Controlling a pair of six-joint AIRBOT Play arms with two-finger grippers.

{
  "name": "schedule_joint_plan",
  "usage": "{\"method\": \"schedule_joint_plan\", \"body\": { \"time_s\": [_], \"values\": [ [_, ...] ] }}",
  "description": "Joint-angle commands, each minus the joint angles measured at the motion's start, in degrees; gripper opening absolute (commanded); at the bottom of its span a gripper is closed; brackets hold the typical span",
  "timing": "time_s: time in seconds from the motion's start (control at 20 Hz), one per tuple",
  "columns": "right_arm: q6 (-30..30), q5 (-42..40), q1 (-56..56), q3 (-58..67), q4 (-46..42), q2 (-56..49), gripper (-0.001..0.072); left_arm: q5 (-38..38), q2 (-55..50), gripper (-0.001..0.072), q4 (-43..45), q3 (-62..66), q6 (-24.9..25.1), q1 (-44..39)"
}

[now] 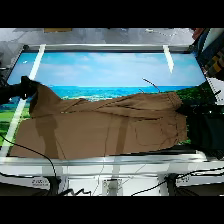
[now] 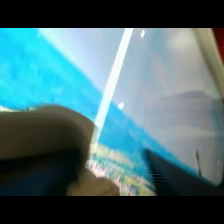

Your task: Fold the clothes and pants, and hang the long-sleeved shirts on hangers.

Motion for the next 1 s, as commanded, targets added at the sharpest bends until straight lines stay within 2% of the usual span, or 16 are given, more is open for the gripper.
{"method": "schedule_joint_plan", "body": {
  "time_s": [0.0, 0.15, 0.25, 0.4, 0.5, 0.95],
  "values": [
    [-0.1, -0.2, 0.0, 0.0, 0.0, 0.0, 0.0029, 6.6, -0.9, 0.0704, -5.7, 0.0, 6.2, -0.1],
    [0.0, -0.4, 0.0, 0.0, 0.0, 0.0, 0.0029, 1.4, -0.9, 0.0700, -2.1, 0.0, 6.2, 2.5],
    [0.0, -0.3, 0.0, 0.0, 0.0, 0.0, 0.0029, -2.6, -0.9, 0.0698, 6.5, 0.0, 6.2, 3.9],
    [0.0, -0.3, 0.0, 0.0, 0.0, 0.0, 0.0029, -5.8, -1.1, 0.0695, 22.1, 0.0, 2.3, 3.9],
    [0.0, -0.3, 0.0, 0.0, 0.0, 0.0, 0.0029, -5.6, -1.9, 0.0695, 26.4, 0.0, 1.5, 3.1],
    [0.0, -0.3, 0.0, 0.0, 0.0, 0.0, 0.0029, 11.9, -7.2, 0.0694, 26.4, 0.0, 1.5, -0.7]
  ]
}}
